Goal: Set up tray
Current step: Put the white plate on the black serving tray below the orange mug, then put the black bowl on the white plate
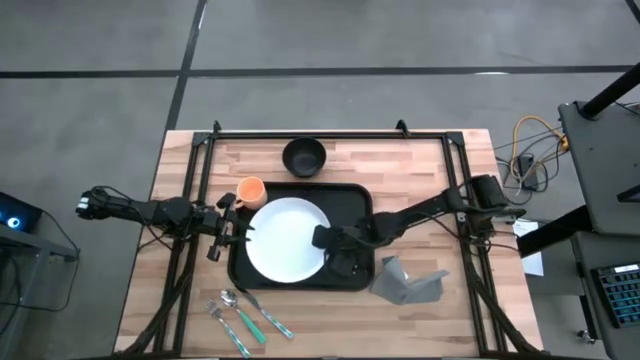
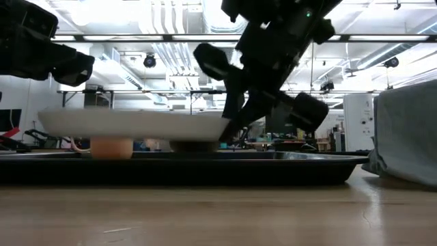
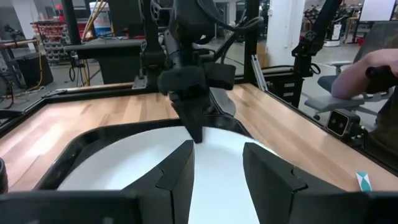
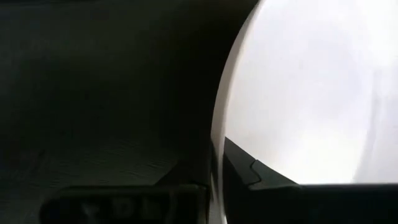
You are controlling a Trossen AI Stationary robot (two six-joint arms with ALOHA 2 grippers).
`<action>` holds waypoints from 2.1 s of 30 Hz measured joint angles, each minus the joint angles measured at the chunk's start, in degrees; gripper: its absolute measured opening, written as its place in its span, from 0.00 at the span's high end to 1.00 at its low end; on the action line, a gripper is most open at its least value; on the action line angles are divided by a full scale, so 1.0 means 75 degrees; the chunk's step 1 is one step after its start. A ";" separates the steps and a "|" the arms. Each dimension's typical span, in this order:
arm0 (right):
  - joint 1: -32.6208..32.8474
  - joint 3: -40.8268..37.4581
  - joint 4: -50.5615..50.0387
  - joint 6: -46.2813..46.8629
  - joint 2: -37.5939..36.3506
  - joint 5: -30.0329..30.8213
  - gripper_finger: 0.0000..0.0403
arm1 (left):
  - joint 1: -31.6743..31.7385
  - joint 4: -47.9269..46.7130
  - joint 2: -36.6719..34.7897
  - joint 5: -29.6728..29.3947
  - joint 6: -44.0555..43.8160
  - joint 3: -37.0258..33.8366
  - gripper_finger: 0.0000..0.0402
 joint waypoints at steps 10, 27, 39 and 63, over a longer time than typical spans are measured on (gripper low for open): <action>0.0041 0.1072 0.0059 -0.0018 0.1180 0.0052 0.98 | 0.0001 0.0000 0.0120 0.0000 0.0000 0.0000 0.70; 0.0041 0.1398 0.0070 0.0420 0.1457 0.0038 0.98 | 0.0000 0.0000 0.0316 0.0000 0.0000 0.0000 0.70; 0.0041 0.1398 0.0352 0.0799 0.1455 0.0038 0.97 | 0.0000 0.0000 0.0316 0.0000 0.0000 0.0000 0.70; 0.0058 0.1398 0.0110 0.1574 0.1301 0.0219 0.71 | 0.0001 0.0001 0.0313 0.0000 0.0000 -0.0001 0.70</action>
